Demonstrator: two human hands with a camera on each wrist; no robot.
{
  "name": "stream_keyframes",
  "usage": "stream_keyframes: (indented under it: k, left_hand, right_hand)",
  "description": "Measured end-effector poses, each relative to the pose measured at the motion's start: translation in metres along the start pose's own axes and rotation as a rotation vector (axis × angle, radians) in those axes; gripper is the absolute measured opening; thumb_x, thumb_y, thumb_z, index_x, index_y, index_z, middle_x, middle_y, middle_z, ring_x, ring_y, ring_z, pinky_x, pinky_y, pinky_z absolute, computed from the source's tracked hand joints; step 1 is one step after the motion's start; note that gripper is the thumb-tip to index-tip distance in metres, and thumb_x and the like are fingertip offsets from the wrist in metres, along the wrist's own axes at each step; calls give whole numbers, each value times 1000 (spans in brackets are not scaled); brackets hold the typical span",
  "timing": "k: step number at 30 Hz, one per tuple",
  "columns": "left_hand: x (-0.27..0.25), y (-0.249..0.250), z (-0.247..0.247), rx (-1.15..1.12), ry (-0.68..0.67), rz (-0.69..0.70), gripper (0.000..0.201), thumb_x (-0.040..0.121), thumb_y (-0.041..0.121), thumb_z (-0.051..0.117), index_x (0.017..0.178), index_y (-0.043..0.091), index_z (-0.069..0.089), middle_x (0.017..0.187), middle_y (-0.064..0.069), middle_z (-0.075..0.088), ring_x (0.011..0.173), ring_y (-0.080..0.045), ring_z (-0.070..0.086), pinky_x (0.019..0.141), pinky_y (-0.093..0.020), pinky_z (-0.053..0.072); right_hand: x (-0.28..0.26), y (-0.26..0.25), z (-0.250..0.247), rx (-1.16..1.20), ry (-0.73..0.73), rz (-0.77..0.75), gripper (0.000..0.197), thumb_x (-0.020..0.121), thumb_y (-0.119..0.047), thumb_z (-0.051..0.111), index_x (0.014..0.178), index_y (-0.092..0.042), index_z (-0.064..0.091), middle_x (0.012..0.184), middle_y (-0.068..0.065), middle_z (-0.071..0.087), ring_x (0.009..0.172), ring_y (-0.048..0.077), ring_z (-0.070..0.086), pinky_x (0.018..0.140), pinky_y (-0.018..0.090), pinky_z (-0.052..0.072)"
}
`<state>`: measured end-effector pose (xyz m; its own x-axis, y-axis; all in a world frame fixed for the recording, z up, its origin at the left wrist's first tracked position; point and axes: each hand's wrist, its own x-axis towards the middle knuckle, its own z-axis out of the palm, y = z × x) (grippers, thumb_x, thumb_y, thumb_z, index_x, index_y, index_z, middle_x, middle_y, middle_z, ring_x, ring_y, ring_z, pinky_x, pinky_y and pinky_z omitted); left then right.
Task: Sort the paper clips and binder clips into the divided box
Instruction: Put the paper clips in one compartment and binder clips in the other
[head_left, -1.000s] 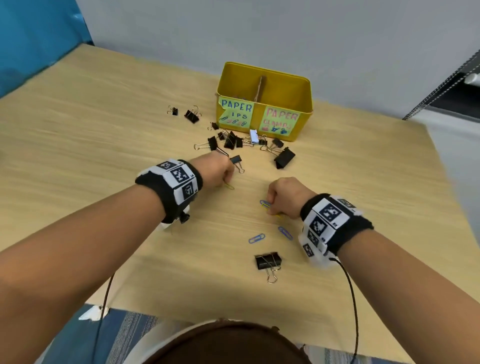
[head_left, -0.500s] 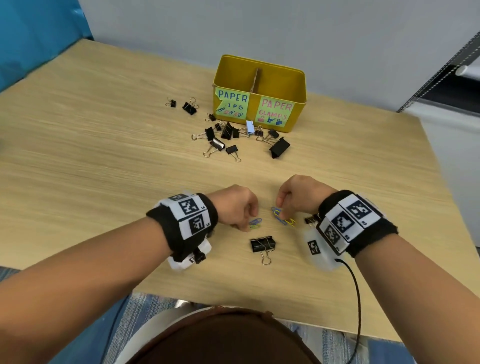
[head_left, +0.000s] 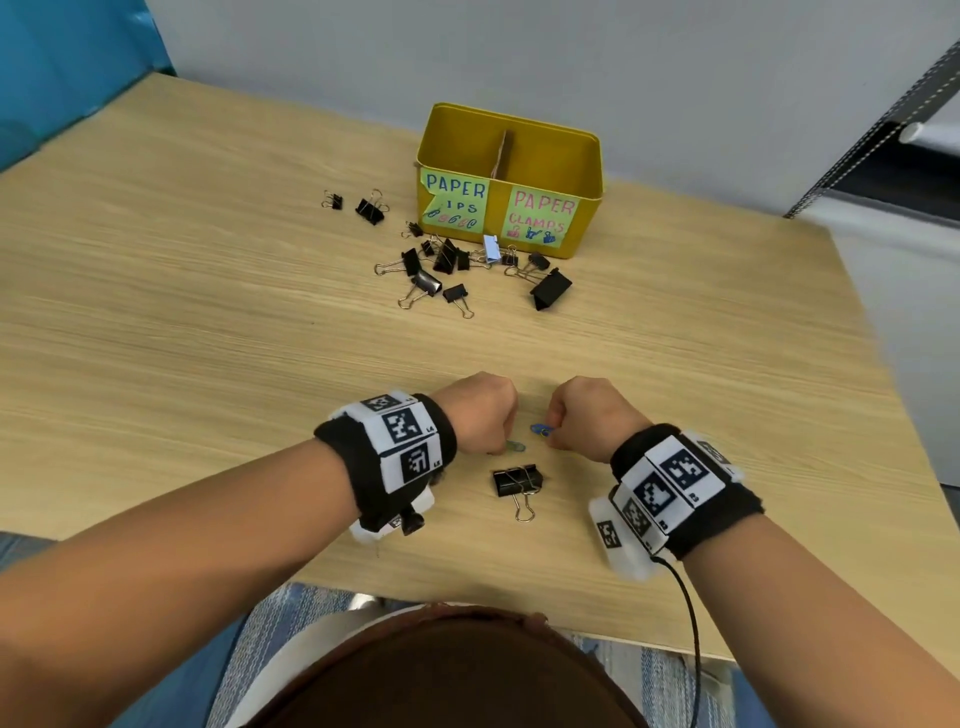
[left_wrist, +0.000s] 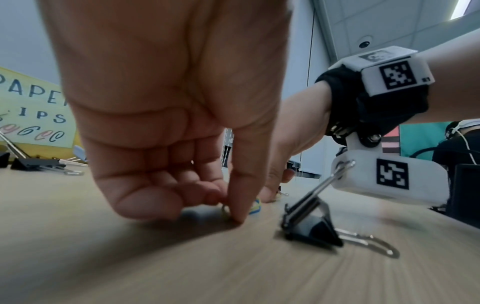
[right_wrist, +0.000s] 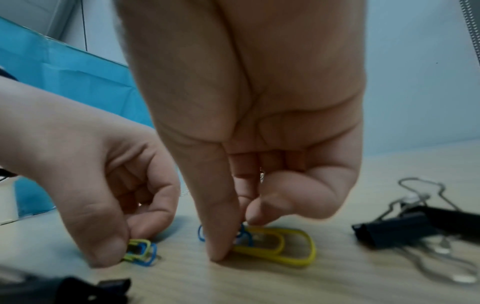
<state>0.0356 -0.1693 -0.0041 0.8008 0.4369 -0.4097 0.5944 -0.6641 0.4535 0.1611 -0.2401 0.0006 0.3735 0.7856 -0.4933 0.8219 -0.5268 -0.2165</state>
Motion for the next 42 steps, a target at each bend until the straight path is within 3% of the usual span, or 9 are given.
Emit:
stream_keyframes:
  k: [11,16,21,26,30,32,34,38,42]
  left_hand:
    - [1,-44,-60,-39,126,-70,6,79,8,61,79,9,67,70,1,58,66,-12,53,56,-16,38]
    - [15,-70,-139,-184,369,-127,6,79,3,65,80,9,67,63,4,58,55,-6,53,54,-18,45]
    - [46,-75,-198,-274,571,-156,5,79,4,67,81,8,69,66,-1,63,57,-11,58,59,-27,54]
    - [87,-80,-215,-237,714,-200,15,82,6,63,92,6,74,98,-15,73,92,-26,67,86,-30,53]
    - [100,-87,-206,-155,689,-262,30,83,18,65,113,16,66,123,-13,57,116,-29,52,98,-35,42]
    - [85,-80,-188,-14,753,-228,39,82,21,65,120,15,57,126,-13,45,120,-30,42,102,-39,38]
    - [64,-64,-159,21,823,-79,37,81,22,65,115,13,53,122,-10,44,115,-24,43,101,-36,40]
    - [19,-24,-90,-135,294,244,43,79,43,66,111,18,50,108,6,40,99,-9,44,93,-34,47]
    - [-3,13,-38,101,-283,341,77,67,53,74,129,22,40,128,-3,37,117,-20,43,99,-38,47]
  right_hand:
    - [19,-18,-53,11,3,-59,12,80,-8,64,91,-12,67,90,6,59,80,19,55,55,22,44]
    - [55,-50,-123,378,173,-99,17,81,-6,70,98,-7,66,92,10,62,80,26,64,74,42,60]
    - [103,-95,-175,651,298,-136,21,82,-10,69,103,-10,64,73,2,60,72,21,62,71,39,59]
    - [148,-133,-183,658,367,-84,25,87,-14,64,110,-5,66,82,9,64,68,26,63,74,40,60]
    - [160,-140,-176,467,389,-111,32,89,-21,60,117,-7,65,107,13,69,106,28,65,98,37,50]
    - [150,-130,-174,418,440,-127,36,86,-22,63,121,-11,63,121,8,66,115,22,60,102,31,45]
    - [128,-109,-169,437,475,-155,30,83,-19,67,112,-13,67,108,5,69,102,19,64,95,31,49]
    - [65,-55,-139,350,327,-128,6,80,-13,68,86,-16,67,85,5,64,80,19,59,62,25,48]
    - [24,-10,-103,53,6,82,30,77,-24,74,104,-12,65,99,8,62,85,21,55,64,31,48]
